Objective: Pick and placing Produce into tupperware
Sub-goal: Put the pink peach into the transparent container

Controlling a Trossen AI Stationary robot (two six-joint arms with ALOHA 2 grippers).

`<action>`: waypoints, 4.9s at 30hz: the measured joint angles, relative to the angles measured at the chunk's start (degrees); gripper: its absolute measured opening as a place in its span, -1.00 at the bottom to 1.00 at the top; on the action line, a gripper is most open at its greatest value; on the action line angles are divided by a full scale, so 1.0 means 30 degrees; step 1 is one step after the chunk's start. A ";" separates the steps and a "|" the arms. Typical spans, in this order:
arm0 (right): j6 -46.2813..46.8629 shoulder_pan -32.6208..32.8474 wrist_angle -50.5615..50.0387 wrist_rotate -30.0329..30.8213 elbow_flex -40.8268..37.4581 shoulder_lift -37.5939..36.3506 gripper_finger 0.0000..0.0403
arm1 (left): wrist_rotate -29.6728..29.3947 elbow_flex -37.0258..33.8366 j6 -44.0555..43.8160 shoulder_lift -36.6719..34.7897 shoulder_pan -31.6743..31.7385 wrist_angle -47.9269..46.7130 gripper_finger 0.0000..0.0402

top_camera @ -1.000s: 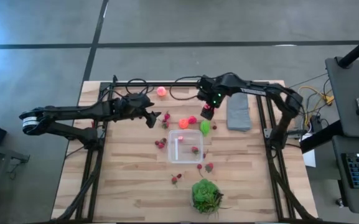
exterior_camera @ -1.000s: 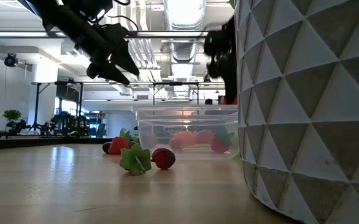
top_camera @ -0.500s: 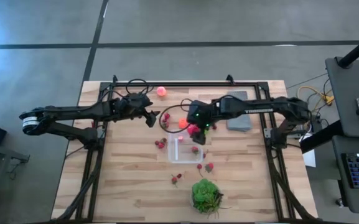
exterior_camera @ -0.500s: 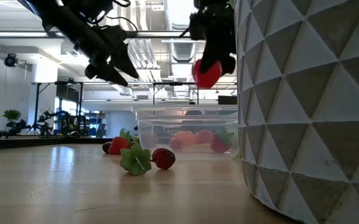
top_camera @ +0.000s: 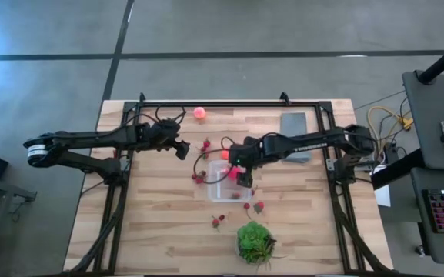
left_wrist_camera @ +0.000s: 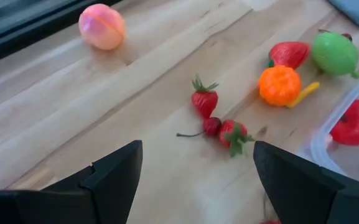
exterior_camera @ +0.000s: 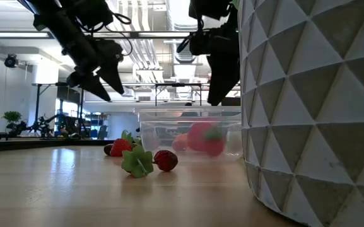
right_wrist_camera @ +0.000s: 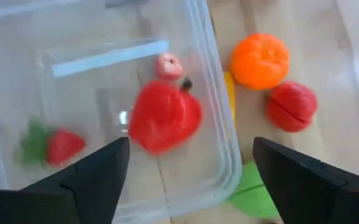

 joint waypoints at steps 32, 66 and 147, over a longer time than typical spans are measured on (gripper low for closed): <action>1.1730 -0.4659 -0.3513 0.4769 -0.0015 -0.7524 0.75 | 0.3006 0.6451 -0.1391 1.0649 0.6840 0.4293 0.46; 0.5215 -0.6828 -0.4317 0.4768 -0.0776 -0.7186 0.76 | 0.2313 1.0124 -0.7056 1.4784 0.8180 0.0240 0.46; 0.1876 -0.6813 -0.6320 0.4743 -0.1231 -0.8092 0.76 | 0.8834 0.9403 0.5089 0.9659 -0.3523 -0.0287 0.12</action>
